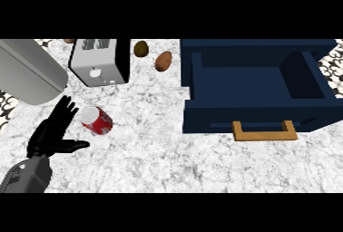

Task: Pick up the can, place it into the drawer and close the drawer

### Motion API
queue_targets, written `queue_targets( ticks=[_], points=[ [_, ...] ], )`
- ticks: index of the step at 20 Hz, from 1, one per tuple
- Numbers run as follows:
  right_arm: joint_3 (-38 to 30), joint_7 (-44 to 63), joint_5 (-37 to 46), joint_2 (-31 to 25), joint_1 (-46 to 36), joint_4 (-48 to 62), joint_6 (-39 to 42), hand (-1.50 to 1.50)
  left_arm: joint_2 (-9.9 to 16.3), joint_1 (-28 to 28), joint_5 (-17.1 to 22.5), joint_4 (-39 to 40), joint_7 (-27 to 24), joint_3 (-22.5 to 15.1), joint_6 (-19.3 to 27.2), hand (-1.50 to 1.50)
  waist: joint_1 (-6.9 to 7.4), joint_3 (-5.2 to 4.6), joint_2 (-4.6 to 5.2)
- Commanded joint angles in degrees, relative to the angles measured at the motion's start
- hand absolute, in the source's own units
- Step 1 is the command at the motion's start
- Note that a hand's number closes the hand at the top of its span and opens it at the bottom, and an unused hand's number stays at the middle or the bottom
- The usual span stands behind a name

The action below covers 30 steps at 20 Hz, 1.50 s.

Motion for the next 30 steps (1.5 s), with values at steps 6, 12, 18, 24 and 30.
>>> queue_targets(
  ticks=[6,12,18,24,30],
  points=[
    [0.0,-2.0,2.9,2.7,-1.3,0.2,2.2,-1.5,1.3,-9.0,-2.6,19.4,-8.5,1.1,-0.3,-1.5,-0.32,-0.03,0.14],
    [-3.0,8.2,-7.5,-0.6,0.4,-6.5,-0.9,-1.5,0.0,-8.9,-4.0,24.7,-13.6,0.1,-2.1,-1.5,-0.37,-0.06,0.1],
    [-1.5,2.0,-0.6,2.7,-0.5,-2.0,3.0,-1.5,-2.1,-11.5,-3.1,30.0,-17.0,1.5,-1.4,-1.5,-0.49,-0.05,0.2],
    [-2.6,4.6,-1.8,1.3,-2.0,-1.6,2.6,-1.5,0.1,-13.6,-1.4,31.7,-14.0,2.4,-8.3,1.5,-0.43,-0.06,0.26],
    [-1.8,4.0,-3.6,2.8,0.7,-3.6,3.3,-1.5,-0.7,-18.5,-0.6,30.9,-12.7,2.5,-10.9,1.5,-0.95,-0.08,0.3]
  ],
)
